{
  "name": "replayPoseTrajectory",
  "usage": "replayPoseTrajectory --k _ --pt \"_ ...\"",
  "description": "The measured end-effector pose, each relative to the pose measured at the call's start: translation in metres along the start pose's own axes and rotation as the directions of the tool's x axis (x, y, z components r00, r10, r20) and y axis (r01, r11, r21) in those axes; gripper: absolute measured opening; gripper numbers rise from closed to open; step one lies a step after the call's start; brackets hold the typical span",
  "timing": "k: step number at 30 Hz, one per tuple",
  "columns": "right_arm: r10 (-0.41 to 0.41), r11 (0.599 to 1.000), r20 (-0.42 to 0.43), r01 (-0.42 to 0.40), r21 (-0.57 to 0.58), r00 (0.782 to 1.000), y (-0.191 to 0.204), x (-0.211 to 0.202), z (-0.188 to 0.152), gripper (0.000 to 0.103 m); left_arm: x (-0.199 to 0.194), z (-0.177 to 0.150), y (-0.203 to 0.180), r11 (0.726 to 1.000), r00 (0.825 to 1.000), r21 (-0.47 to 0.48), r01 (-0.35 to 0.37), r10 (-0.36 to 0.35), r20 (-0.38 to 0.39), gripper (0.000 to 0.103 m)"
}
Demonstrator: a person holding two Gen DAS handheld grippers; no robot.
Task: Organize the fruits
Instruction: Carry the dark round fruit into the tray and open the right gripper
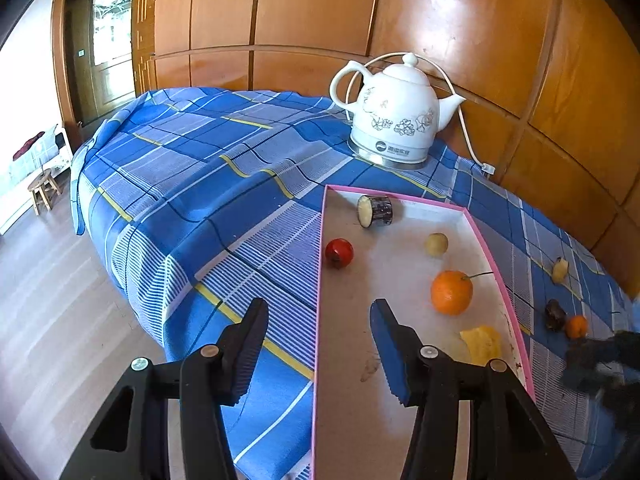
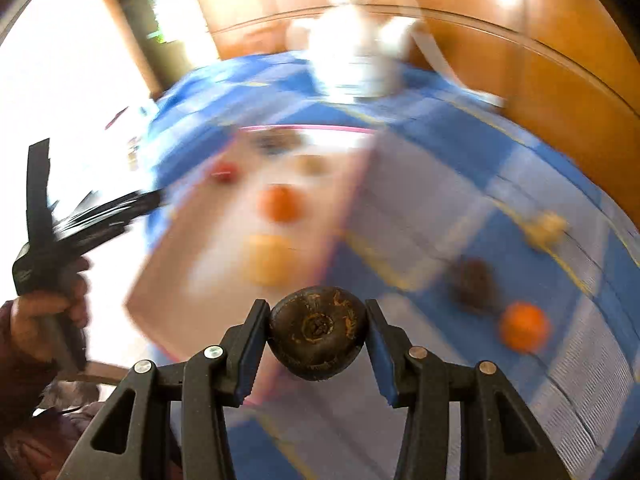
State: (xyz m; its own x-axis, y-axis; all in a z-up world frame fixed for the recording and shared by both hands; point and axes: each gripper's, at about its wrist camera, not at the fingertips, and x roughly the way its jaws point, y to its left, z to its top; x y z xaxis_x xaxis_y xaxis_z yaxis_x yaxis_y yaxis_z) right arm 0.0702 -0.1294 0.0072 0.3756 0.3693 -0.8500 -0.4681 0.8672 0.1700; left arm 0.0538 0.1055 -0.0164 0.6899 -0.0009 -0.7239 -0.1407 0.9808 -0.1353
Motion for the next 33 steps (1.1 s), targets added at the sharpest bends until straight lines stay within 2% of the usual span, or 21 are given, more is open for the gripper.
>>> replayPoseTrajectory --k 6,11,14,16,21,33 --pt "0.1 0.991 -0.016 -0.101 -0.087 0.995 0.061 0.048 0.031 0.048 0.002 -0.001 0.006 1.0 1.0 -0.017 -0.001 0.001 -0.006 0.054" --pt "0.068 0.992 -0.057 -0.073 -0.1 0.996 0.077 0.088 0.045 0.048 0.004 -0.001 0.013 1.0 1.0 -0.031 -0.006 0.005 -0.012 0.054" --pt "0.057 0.996 -0.057 -0.061 -0.071 0.997 0.07 0.094 0.046 0.049 0.006 -0.002 0.013 0.999 1.0 -0.032 -0.005 0.005 -0.017 0.054" --pt "0.074 0.996 -0.044 -0.077 -0.055 0.996 0.066 0.088 0.045 0.057 0.006 -0.002 0.012 1.0 1.0 -0.031 -0.003 0.002 -0.018 0.054" --pt "0.077 0.996 0.007 -0.077 -0.04 0.997 0.054 0.058 0.042 0.058 0.002 -0.002 0.007 1.0 1.0 -0.017 0.006 -0.006 -0.008 0.054" --pt "-0.066 0.997 0.072 0.063 0.046 0.995 -0.012 -0.014 0.003 0.058 -0.012 -0.012 -0.027 0.996 0.999 0.078 0.052 -0.052 0.0 0.054"
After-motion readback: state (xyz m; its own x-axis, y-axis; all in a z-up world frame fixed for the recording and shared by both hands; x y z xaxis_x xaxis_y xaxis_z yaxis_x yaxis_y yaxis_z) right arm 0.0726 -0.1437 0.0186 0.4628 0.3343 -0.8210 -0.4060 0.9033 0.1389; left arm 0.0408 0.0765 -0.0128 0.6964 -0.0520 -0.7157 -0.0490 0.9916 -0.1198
